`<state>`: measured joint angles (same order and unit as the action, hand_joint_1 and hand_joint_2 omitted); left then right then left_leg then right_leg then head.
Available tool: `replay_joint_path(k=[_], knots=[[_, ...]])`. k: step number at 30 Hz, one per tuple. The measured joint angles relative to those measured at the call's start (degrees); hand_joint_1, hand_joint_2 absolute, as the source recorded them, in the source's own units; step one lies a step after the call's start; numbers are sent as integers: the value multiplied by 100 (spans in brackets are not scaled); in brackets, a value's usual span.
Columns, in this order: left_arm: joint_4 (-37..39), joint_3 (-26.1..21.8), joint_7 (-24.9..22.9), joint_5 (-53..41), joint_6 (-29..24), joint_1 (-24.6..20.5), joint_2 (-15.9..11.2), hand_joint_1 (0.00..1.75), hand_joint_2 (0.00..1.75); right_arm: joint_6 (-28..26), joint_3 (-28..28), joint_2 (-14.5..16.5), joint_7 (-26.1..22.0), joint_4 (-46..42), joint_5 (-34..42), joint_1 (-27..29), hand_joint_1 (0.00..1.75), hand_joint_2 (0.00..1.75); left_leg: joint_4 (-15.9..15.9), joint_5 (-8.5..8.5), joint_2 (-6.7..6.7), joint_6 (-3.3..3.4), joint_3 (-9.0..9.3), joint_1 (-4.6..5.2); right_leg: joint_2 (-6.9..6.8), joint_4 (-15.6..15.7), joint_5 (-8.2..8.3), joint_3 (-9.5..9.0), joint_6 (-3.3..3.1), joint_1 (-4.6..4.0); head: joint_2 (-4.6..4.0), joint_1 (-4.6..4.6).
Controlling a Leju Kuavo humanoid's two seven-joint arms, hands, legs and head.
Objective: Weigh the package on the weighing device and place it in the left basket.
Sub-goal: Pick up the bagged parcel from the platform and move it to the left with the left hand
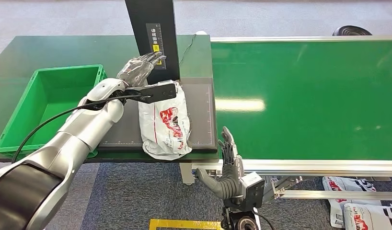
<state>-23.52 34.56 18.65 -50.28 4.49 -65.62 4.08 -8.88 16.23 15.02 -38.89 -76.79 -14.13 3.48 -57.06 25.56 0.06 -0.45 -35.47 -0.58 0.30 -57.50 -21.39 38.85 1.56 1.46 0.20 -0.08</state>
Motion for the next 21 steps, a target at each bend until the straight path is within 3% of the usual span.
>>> replay_joint_path(k=[5, 14, 21], knots=[[208, 254, 182, -290, 660, -64, 87, 0, 175, 101, -24, 12, -44, 70, -3, -39, 0, 175, 0, -1, 0, 0, 0, 1, 0, 0, 1, 0, 1, 1, 0, 0], [432, 531, 352, -486, 735, -20, 254, 0, 175, 146, -23, 43, -84, 213, -10, -57, 0, 175, 0, 1, -1, 0, -2, 0, 0, 0, 0, 0, 0, 0, 0, -1], [536, 624, 448, -528, 516, 328, 459, 0, 175, 158, 14, 80, -52, 337, -49, -161, 0, 175, 0, 0, -1, 0, -3, 1, 0, 0, 0, -1, 1, 1, 0, 1]])
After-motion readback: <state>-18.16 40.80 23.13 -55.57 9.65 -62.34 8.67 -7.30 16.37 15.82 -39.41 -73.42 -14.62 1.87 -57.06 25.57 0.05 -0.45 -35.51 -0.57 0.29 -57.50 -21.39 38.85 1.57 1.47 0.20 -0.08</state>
